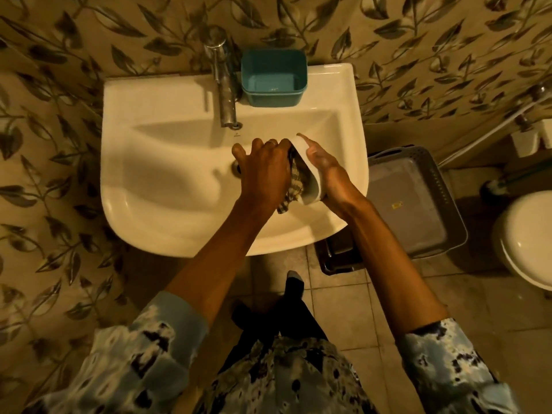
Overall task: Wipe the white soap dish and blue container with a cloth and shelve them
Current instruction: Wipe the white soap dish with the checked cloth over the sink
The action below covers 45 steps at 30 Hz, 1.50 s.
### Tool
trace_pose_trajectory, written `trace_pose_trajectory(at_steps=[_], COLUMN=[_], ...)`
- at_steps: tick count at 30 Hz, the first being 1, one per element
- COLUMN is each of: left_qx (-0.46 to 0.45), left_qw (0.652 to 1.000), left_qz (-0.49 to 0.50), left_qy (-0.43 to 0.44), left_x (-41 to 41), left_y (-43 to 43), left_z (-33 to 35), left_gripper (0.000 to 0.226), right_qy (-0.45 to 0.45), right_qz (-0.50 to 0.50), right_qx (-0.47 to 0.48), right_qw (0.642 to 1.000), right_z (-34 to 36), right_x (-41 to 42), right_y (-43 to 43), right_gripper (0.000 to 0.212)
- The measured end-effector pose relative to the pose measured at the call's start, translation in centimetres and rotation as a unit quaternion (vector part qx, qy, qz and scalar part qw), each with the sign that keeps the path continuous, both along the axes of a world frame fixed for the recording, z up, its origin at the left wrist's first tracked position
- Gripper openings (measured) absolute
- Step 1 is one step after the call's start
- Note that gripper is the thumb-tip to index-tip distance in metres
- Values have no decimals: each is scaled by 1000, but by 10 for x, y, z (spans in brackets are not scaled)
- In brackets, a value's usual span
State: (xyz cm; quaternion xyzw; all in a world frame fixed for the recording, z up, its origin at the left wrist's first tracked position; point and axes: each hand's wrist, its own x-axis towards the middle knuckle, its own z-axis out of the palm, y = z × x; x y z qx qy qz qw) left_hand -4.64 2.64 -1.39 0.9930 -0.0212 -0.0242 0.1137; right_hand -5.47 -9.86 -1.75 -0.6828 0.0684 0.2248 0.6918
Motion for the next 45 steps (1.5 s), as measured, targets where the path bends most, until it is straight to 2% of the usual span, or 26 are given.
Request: trace_pose_trajectory(at_steps=[3, 6, 7, 9, 11, 13, 17, 19, 22, 24, 26, 27, 29, 31, 33, 35, 37, 39, 40, 43, 45], left_qx=[-23, -30, -31, -39, -126, -253, -370, -417, -470, -480, -475, -463, -419, -371, -337, -283, -240, -259, -275, -348, -371], left_qw=[999, 999, 999, 998, 988, 961, 920, 901, 847, 820, 826, 843, 887, 908, 917, 935, 950, 955, 955, 936, 924], left_qz=[-7, -11, -14, -22, -15, -2, 8, 69, 243, 302, 287, 250, 132, 30, -14, -39, -29, 9, 29, 59, 89], left_qy=[49, 26, 15, 47, 91, 112, 129, 102, 56, 73, 102, 114, 144, 194, 211, 210, 197, 143, 102, -3, -24], left_x=[-9, -35, -41, -44, -40, -34, -28, -23, -7, 2, 0, -4, -17, -36, -48, -50, -47, -49, -53, -70, -79], left_y=[-6, -19, -21, -20, -19, -16, -10, -10, -9, -7, -6, -3, -1, -2, 0, 14, 35, 49, 52, 36, 15], left_z=[9, 14, 15, 14, 9, 7, 15, 18, 17, 16, 14, 14, 15, 10, 2, -7, -8, -7, -5, 4, 9], left_gripper=[29, 26, 25, 23, 19, 19, 22, 22, 22, 22, 23, 24, 24, 21, 25, 25, 34, 40, 41, 36, 24], right_qy=[-41, -57, -58, -58, -68, -79, -91, -100, -103, -93, -86, -88, -92, -88, -86, -47, 27, 84, 90, 69, 58], right_qz=[-10, -51, -53, -60, -77, -92, -81, -65, -35, -35, -34, -32, -38, -43, -39, -61, -123, -174, -182, -178, -185], right_qx=[-10, 2, 0, -2, -5, 0, -6, -17, -9, 3, -2, -2, -5, -29, -51, -25, 26, 59, 71, 69, 68], right_qw=[999, 997, 997, 996, 995, 993, 993, 993, 994, 995, 996, 996, 995, 995, 994, 997, 992, 979, 977, 979, 979], right_z=[-1, -1, -2, -5, -7, -8, -7, -6, -7, -13, -20, -23, -26, -28, -31, -39, -43, -46, -46, -43, -42], right_x=[-2, 0, 1, 0, -3, -7, -11, -15, -24, -30, -31, -30, -25, -19, -20, -26, -30, -30, -28, -24, -22], right_y=[3, 6, 7, 7, 7, 8, 12, 15, 27, 33, 33, 30, 22, 17, 15, 14, 12, 8, 7, 16, 24], right_gripper=[55, 70, 72, 70, 64, 57, 58, 58, 55, 56, 56, 56, 53, 53, 52, 51, 64, 84, 85, 71, 62])
